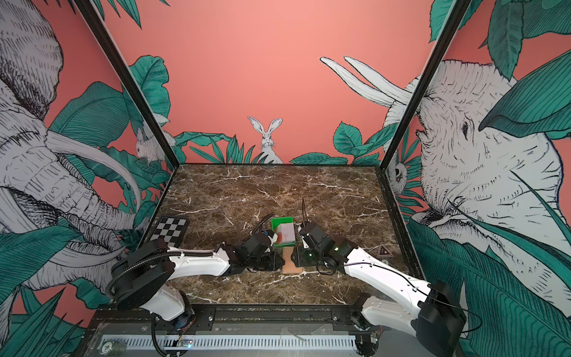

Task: Insert credit cards into a card holder
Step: Close the button on the card holder, then reset both arms

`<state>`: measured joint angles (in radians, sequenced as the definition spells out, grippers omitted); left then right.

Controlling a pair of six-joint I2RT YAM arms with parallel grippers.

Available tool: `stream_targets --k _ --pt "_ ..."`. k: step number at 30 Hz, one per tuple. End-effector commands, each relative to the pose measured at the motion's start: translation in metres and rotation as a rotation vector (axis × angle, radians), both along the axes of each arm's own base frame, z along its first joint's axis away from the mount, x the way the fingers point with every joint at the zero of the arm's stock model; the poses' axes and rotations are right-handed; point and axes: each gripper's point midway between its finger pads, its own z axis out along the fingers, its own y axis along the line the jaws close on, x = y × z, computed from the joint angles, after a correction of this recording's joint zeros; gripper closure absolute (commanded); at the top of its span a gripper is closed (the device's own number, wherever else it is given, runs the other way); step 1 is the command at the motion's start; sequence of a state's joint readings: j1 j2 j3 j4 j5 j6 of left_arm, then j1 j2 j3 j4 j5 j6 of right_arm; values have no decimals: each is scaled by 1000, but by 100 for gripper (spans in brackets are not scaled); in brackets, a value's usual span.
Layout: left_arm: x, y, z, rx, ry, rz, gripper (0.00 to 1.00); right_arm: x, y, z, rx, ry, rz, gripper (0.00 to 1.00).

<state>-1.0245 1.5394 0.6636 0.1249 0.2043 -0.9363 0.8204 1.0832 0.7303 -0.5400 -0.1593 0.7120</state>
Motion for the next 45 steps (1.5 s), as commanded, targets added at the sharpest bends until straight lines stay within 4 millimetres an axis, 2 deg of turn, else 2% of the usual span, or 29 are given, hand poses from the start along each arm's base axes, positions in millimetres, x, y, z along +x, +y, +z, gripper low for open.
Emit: stream_targets --k 1,3,6,10,15,17,24,28,33,36,40,45 --pt "8 11 18 37 -49 13 72 1 -11 6 -20 -60 -8 28" --pt "13 19 26 44 -68 27 66 3 -15 11 -20 -89 -16 18" --pt "19 32 39 68 -97 45 55 6 -27 15 -59 -133 -37 12" --pt "27 51 56 83 -131 68 36 13 -43 18 -123 -183 -87 9" --pt "38 80 71 131 -186 97 8 20 -53 28 -175 -217 -110 4" --pt "41 94 73 153 -185 120 1 21 -53 35 -197 -217 -93 2" --pt "49 129 81 149 -221 195 1 33 -65 52 -265 -284 -128 3" --pt "52 152 85 207 -254 236 1 39 -71 60 -277 -350 -138 4" --pt "57 177 90 325 -345 260 1 50 -97 68 -349 -468 -246 2" --pt "66 204 94 421 -409 311 1 52 -111 71 -384 -522 -286 2" --pt "78 222 101 492 -521 311 1 54 -122 77 -389 -591 -316 2" --pt "94 252 109 511 -570 375 1 58 -122 81 -386 -670 -294 2"
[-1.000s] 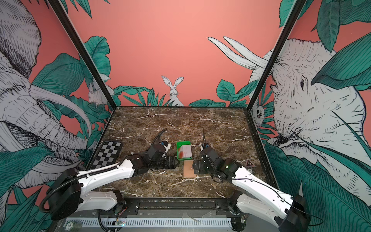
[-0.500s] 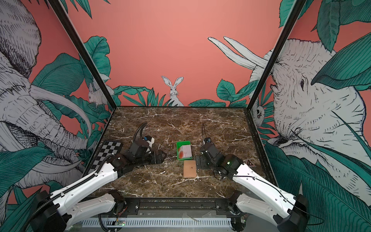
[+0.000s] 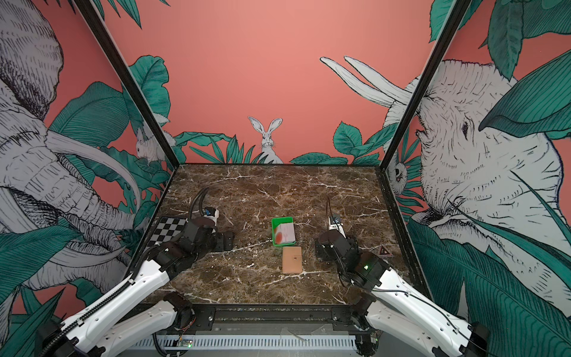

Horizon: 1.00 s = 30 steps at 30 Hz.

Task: Insert credit cards into a card holder
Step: Reset both arms

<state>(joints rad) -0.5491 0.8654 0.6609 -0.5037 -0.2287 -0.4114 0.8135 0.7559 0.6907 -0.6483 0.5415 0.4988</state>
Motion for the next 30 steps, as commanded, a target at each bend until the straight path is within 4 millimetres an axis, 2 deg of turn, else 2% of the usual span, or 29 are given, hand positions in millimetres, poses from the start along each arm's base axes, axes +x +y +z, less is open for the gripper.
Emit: stream_targets --k 1,5,8,13,17,23,30 --pt "13 27 7 81 -74 34 1 13 -3 15 -32 -105 -11 2" --pt "30 54 14 179 -182 60 1 27 -11 21 -97 -163 -45 2" --pt "39 64 21 214 -277 60 1 40 -13 17 -108 -225 -53 2" --pt "52 82 10 167 -305 118 1 56 -22 9 -66 -254 -78 2" --pt "69 96 0 211 -350 155 1 64 -28 8 -103 -253 -89 2" --pt "98 97 2 227 -438 137 1 79 -41 11 -157 -246 -117 2" --pt "114 106 -20 185 -469 159 1 100 -60 1 -161 -230 -156 2"
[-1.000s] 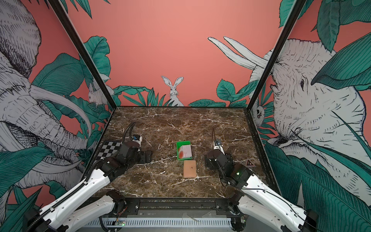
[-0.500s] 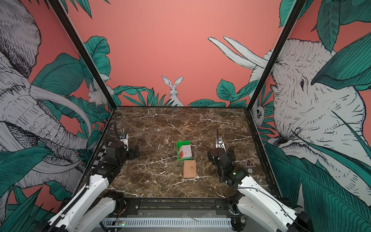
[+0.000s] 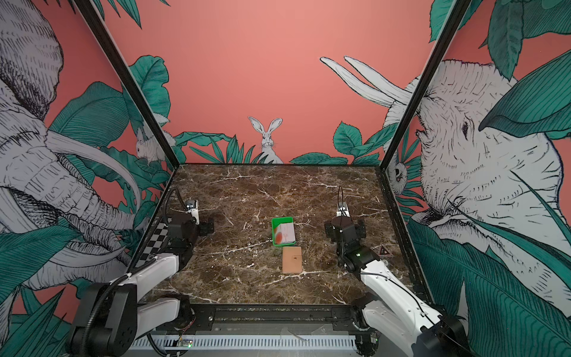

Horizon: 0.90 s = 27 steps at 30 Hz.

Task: Insert credit cards into a card holder
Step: Reset both arms

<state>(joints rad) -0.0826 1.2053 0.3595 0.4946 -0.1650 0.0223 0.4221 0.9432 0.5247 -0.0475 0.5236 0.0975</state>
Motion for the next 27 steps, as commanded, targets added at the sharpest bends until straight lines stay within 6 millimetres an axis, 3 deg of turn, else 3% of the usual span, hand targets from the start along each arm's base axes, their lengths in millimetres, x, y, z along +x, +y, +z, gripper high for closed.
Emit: stream_targets --k 1,8,12,20,23,27 --pt "12 -1 14 -23 -123 -23 1 18 -3 13 15 -61 8 2" --pt "25 4 10 11 -160 -35 1 44 -36 -6 87 -56 -72 2" --pt "33 12 -6 -37 -167 -32 1 56 -48 -20 67 -49 -108 2" --pt "44 4 -16 -26 -120 -81 1 77 -58 -37 34 -67 -121 2" --pt "44 3 -18 -13 -91 -72 1 81 -60 -36 25 -106 -109 2" --pt "44 2 -18 -11 -96 -74 1 79 -57 -52 74 -105 -57 2"
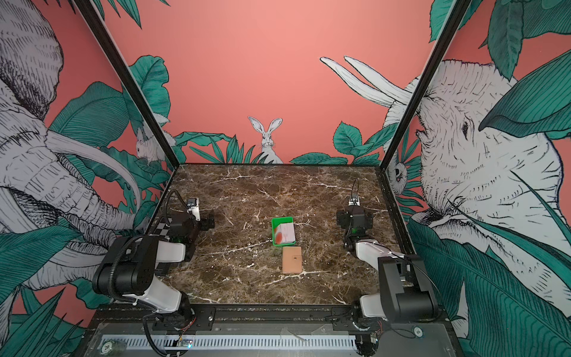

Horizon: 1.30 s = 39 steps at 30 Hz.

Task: Insert credit cards into a card holder
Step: Reset both arms

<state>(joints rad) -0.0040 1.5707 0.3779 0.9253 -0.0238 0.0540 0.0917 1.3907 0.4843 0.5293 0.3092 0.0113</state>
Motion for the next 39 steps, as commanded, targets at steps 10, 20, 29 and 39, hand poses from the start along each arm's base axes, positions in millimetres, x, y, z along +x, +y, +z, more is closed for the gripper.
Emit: stream_targets --k 10,20,29,39 --pt "3 -2 9 19 -16 -8 1 12 11 -19 83 -87 132 2" --pt "3 -2 8 19 -15 -9 1 11 11 -19 80 -81 133 2" --pt "3 -2 8 19 -15 -8 1 12 30 -19 128 -79 278 2" --pt "3 -2 8 19 -14 -9 1 13 13 -19 109 -81 173 2"
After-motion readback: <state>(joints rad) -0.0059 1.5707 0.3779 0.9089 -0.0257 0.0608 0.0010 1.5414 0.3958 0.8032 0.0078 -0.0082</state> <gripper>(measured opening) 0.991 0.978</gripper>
